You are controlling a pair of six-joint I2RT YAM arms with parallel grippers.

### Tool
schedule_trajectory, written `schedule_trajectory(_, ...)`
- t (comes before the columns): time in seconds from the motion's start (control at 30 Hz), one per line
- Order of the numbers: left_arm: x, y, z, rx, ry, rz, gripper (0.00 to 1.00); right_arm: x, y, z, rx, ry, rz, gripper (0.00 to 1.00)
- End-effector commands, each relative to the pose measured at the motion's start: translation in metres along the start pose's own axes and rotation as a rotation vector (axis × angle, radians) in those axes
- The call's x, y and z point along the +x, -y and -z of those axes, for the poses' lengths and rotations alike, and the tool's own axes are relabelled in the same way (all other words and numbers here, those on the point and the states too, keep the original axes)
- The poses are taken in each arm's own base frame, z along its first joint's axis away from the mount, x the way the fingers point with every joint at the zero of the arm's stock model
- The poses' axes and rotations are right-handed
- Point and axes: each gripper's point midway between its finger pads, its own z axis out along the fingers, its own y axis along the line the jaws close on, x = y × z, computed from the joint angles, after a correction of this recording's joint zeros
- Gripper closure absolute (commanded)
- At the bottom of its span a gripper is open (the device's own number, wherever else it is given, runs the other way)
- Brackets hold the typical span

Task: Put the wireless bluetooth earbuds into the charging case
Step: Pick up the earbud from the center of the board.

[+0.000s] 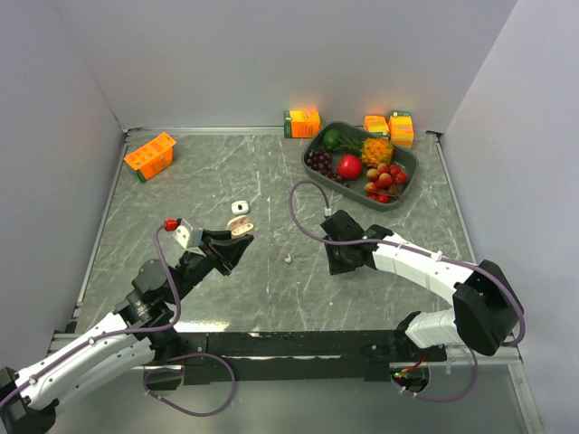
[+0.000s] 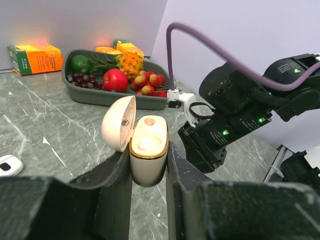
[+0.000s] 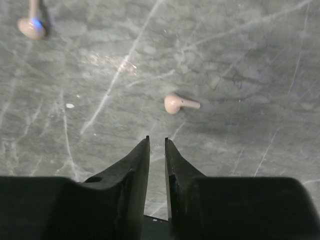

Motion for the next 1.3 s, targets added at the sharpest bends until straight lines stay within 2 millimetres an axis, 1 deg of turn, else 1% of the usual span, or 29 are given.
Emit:
schedule_trajectory(0.0, -0.005, 0.004, 0.002, 0.022, 0.022, 0.013, 0.99, 0.002, 0.008, -0.008, 0.049, 0.0, -0.045, 0.85)
schedule_trajectory(0.1, -0.005, 0.005, 0.002, 0.023, 0.022, 0.016, 0.99, 0.009, 0.013, -0.017, 0.076, -0.024, -0.059, 0.96)
schedule_trajectory(0.13, -0.005, 0.004, 0.002, 0.021, 0.021, 0.016, 0.99, 0.007, 0.015, -0.019, 0.081, -0.017, -0.07, 0.98)
schedule_trajectory(0.17, -0.005, 0.003, 0.002, 0.017, 0.022, 0.015, 0.99, 0.009, 0.017, -0.021, 0.087, -0.022, -0.076, 1.0)
schedule_trajectory(0.4, -0.004, 0.003, 0.002, 0.011, 0.013, 0.011, 0.99, 0.007, 0.026, -0.032, 0.137, -0.039, -0.09, 1.0)
schedule_trajectory(0.63, 0.0, 0.002, 0.001, 0.011, 0.008, 0.016, 0.99, 0.003, 0.021, -0.042, 0.12, -0.055, -0.081, 1.0)
schedule_trajectory(0.83, -0.001, 0.001, 0.002, 0.006, 0.006, 0.016, 0.99, -0.014, 0.006, -0.044, 0.076, -0.035, -0.087, 1.0)
schedule_trajectory(0.87, 0.0, 0.001, 0.002, 0.004, 0.005, 0.018, 0.99, -0.022, 0.002, -0.042, 0.063, -0.022, -0.086, 1.0)
schedule_trajectory(0.9, 0.0, 0.001, 0.002, 0.004, 0.005, 0.018, 0.99, -0.024, 0.001, -0.043, 0.063, -0.025, -0.087, 1.0)
schedule_trajectory(0.93, 0.0, 0.001, 0.002, 0.003, 0.004, 0.017, 0.99, -0.033, -0.005, -0.041, 0.045, -0.011, -0.086, 1.0)
schedule_trajectory(1.0, 0.0, 0.001, 0.001, 0.003, 0.003, 0.017, 0.99, -0.038, -0.01, -0.043, 0.031, -0.013, -0.081, 1.0)
schedule_trajectory(1.03, 0.001, 0.001, 0.001, 0.002, 0.001, 0.017, 0.99, -0.046, -0.016, -0.041, 0.017, -0.002, -0.081, 1.0)
schedule_trajectory(1.1, 0.002, 0.0, 0.001, -0.002, -0.002, 0.017, 0.99, -0.051, -0.018, -0.043, 0.015, -0.001, -0.075, 1.0)
schedule_trajectory(1.13, 0.002, -0.001, 0.001, -0.003, 0.0, 0.017, 0.99, -0.059, -0.021, -0.041, 0.012, 0.013, -0.074, 1.0)
schedule_trajectory(1.2, 0.002, -0.001, 0.001, -0.006, 0.0, 0.015, 0.99, -0.064, -0.022, -0.04, 0.01, 0.017, -0.068, 1.0)
schedule_trajectory(1.27, 0.002, -0.001, 0.001, -0.004, -0.002, 0.014, 0.99, -0.072, -0.025, -0.035, -0.002, 0.038, -0.067, 0.98)
